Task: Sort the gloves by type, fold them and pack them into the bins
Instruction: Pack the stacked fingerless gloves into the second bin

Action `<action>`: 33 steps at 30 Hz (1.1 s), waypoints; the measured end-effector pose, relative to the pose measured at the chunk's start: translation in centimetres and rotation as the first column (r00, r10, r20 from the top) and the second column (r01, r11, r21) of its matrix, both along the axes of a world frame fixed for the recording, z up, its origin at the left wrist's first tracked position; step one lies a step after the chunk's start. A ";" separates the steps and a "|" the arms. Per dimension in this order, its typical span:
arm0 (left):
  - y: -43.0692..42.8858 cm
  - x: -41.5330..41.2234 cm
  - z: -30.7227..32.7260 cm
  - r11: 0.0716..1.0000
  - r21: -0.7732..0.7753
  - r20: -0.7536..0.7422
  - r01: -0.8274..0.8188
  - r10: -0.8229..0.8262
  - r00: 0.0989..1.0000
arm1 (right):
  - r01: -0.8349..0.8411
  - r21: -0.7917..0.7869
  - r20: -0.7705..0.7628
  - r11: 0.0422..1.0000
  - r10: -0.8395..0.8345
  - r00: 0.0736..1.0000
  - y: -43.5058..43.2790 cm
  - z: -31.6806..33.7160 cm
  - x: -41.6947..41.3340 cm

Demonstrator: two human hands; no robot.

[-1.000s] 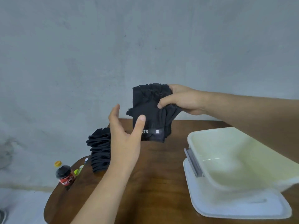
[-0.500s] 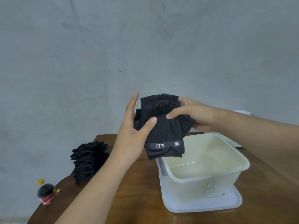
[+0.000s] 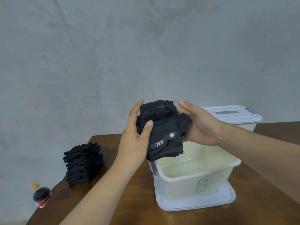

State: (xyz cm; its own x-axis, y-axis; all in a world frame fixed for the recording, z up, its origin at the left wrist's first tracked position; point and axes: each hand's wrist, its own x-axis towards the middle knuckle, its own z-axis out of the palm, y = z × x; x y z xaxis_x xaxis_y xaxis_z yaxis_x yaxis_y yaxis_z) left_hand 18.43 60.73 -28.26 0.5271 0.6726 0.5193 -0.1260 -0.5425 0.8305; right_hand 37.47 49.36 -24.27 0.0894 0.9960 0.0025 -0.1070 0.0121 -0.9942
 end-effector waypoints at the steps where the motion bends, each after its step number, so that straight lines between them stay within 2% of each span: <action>1: 0.0 0.6 -0.3 0.999 0.019 -0.009 -0.034 0.034 0.999 | -0.006 0.017 0.021 1.000 0.005 1.000 -0.2 -0.3 0.2; 7: -0.4 4.6 -2.3 0.961 0.207 -0.062 -0.181 0.198 0.978 | 0.096 -0.004 0.161 0.995 -0.094 0.982 -0.7 -0.9 2.0; 11: -1.0 6.0 -3.3 0.950 0.259 -0.082 -0.176 0.203 0.976 | 0.117 -0.044 0.151 0.992 -0.109 0.982 -1.1 -1.9 4.0; 13: -0.7 6.4 -3.5 0.974 0.178 -0.093 -0.138 0.156 0.983 | 0.108 -0.077 0.131 0.991 -0.098 0.987 -1.4 -2.8 5.1; 15: -0.2 6.6 -3.3 0.996 0.010 -0.140 -0.086 0.087 0.986 | 0.067 -0.135 0.096 0.989 -0.054 0.994 -1.4 -3.7 6.0; 17: 0.6 6.6 -3.2 0.991 -0.120 -0.235 -0.054 0.024 0.972 | 0.045 -0.212 0.075 0.976 -0.030 0.997 -1.1 -4.5 6.6; 19: 1.7 6.4 -3.1 0.990 -0.136 -0.360 -0.032 -0.019 0.933 | 0.038 -0.280 0.064 0.959 -0.021 0.998 -0.8 -5.3 6.9; 22: 3.0 5.6 -3.1 0.999 0.021 -0.533 -0.030 0.037 0.845 | -0.045 -0.373 0.032 0.927 0.061 0.998 -0.3 -6.5 7.3; 24: 3.5 5.2 -3.3 0.988 0.155 -0.608 0.013 0.085 0.789 | -0.075 -0.424 0.034 0.902 0.098 0.995 0.3 -7.4 7.4; 26: 4.0 5.3 -3.9 0.975 0.212 -0.663 0.064 0.095 0.742 | -0.062 -0.452 0.031 0.890 0.085 0.996 1.0 -8.6 7.3; 29: 4.5 5.9 -5.5 0.956 0.270 -0.678 0.112 0.107 0.727 | -0.074 -0.487 0.005 0.870 0.087 0.996 1.8 -10.4 7.4; 33: 4.2 6.9 -6.9 0.919 0.374 -0.640 0.125 0.159 0.752 | -0.124 -0.578 0.036 0.806 0.177 0.984 2.5 -12.8 7.9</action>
State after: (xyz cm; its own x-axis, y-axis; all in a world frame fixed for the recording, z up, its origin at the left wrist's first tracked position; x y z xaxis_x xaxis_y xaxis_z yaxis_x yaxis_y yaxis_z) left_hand 25.29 64.91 -35.18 0.8166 0.5140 0.2626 0.3755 -0.8186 0.4346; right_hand 45.42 51.82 -37.12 -0.0363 0.8205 -0.5705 0.0236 -0.5700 -0.8213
